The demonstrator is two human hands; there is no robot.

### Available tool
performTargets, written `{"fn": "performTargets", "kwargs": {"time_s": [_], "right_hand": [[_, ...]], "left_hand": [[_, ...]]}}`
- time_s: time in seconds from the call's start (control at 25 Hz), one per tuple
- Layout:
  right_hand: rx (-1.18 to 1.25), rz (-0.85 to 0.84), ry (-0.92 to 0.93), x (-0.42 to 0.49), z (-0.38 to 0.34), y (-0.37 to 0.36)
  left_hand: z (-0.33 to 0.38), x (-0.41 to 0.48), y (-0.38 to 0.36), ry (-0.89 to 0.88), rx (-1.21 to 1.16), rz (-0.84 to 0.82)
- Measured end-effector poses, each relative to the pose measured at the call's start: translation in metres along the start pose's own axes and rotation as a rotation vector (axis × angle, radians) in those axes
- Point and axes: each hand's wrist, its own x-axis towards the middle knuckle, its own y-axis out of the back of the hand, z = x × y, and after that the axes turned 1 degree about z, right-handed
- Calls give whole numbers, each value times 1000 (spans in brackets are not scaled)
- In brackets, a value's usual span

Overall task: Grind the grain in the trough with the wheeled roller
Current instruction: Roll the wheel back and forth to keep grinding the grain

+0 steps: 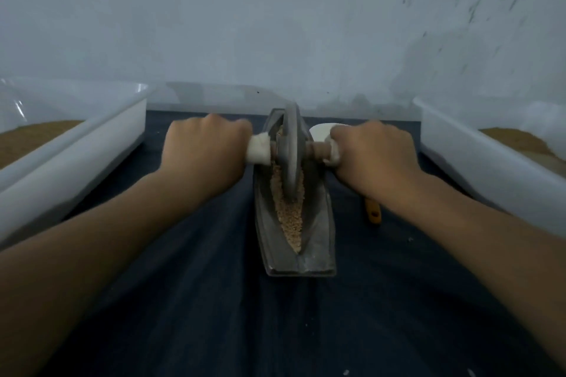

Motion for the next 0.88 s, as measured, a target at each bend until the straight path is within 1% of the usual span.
{"fn": "performTargets", "kwargs": {"time_s": [0.08, 0.16, 0.24, 0.32, 0.36, 0.4, 0.48, 0.6, 0.68, 0.76, 0.84, 0.88], "right_hand": [[-17, 91, 92, -33, 2, 23], [38, 148, 164, -52, 4, 41], [44, 133, 175, -53, 7, 43], [-83, 73, 128, -37, 3, 33], [-159, 46, 101, -22, 0, 20], [-174, 51, 72, -3, -2, 6], [-130, 72, 41, 33, -6, -15], [-99, 57, -1, 57, -8, -26], [-76, 42, -6, 43, -8, -21], [-32, 39, 18, 11, -6, -4], [-1, 79, 72, -24, -3, 17], [40, 95, 99, -37, -1, 27]], "left_hand": [[-9, -28, 24, -67, 7, 19], [-18, -40, 44, -135, 32, 68], [-19, -37, 46, -155, 40, 39], [-13, -31, 25, -100, 42, -55], [-10, -24, 8, -47, 23, -61], [-7, -14, -6, 6, 1, -45], [-3, 6, -28, 85, -27, -5], [0, 31, -35, 116, -61, 12], [2, 26, -27, 88, -45, 17], [0, 4, -9, 35, -38, 9], [-9, -21, 13, -60, -34, 10], [-14, -30, 26, -113, -17, 35]]}}
